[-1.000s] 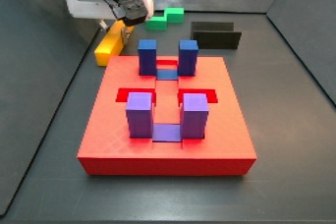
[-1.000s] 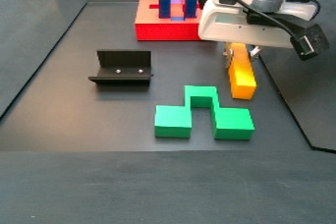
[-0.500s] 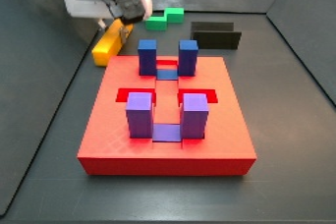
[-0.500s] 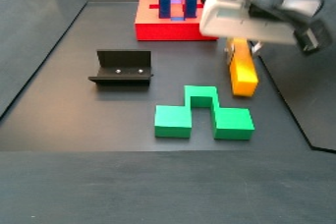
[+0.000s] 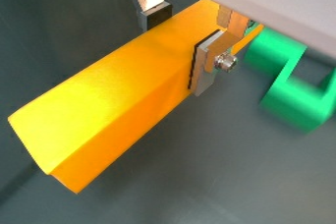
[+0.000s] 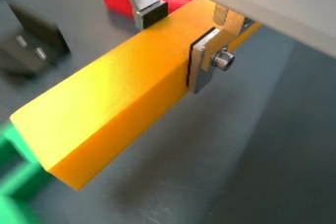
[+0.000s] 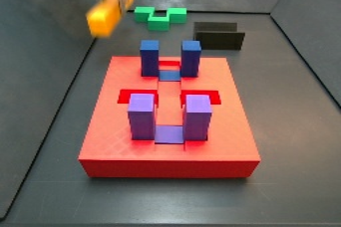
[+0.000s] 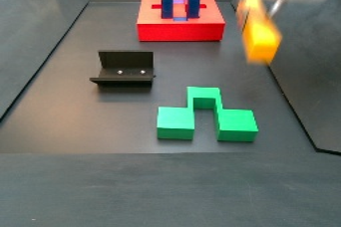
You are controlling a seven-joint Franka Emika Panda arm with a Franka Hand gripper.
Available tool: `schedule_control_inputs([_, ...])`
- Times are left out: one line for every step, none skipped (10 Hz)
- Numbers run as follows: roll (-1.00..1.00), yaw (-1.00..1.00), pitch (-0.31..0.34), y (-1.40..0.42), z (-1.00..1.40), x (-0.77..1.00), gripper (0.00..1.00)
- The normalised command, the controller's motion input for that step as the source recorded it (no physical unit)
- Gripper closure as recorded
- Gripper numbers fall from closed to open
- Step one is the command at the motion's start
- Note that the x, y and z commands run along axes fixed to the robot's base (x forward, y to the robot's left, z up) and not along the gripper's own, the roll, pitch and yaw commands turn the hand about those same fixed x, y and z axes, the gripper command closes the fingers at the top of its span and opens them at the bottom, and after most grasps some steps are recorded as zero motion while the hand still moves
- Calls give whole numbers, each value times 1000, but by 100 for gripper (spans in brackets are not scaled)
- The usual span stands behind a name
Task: Pick up the yellow object. Move up. Move to above the board. Insert the yellow object.
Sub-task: Move to above the board.
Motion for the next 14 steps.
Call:
schedule_control_inputs([-29, 0, 19, -11, 1400, -32, 100])
schedule_control_inputs([-36, 1, 10, -7, 1400, -8, 100])
schedule_control_inputs([-52, -3, 52, -8, 1400, 16, 100])
schedule_control_inputs([-60, -4, 69, -10, 1400, 6, 100])
schedule_control_inputs([-62, -6, 54, -9, 947, -6, 100])
schedule_control_inputs([-62, -6, 30, 2, 429, 24, 100])
schedule_control_inputs([-62, -7, 38, 4, 233, 47, 100])
schedule_control_inputs([-61, -5, 54, 4, 181, 34, 100])
schedule_control_inputs([24, 439, 381, -1400, 237, 824, 100])
schedule_control_inputs([95, 403, 392, -1400, 213, 831, 100])
schedule_control_inputs([144, 349, 421, -1400, 205, 862, 100])
schedule_control_inputs([4, 149, 344, -1400, 226, 931, 100])
schedule_control_inputs([2, 99, 278, -1400, 231, 916, 100])
schedule_control_inputs([60, 58, 178, -1400, 229, 898, 100])
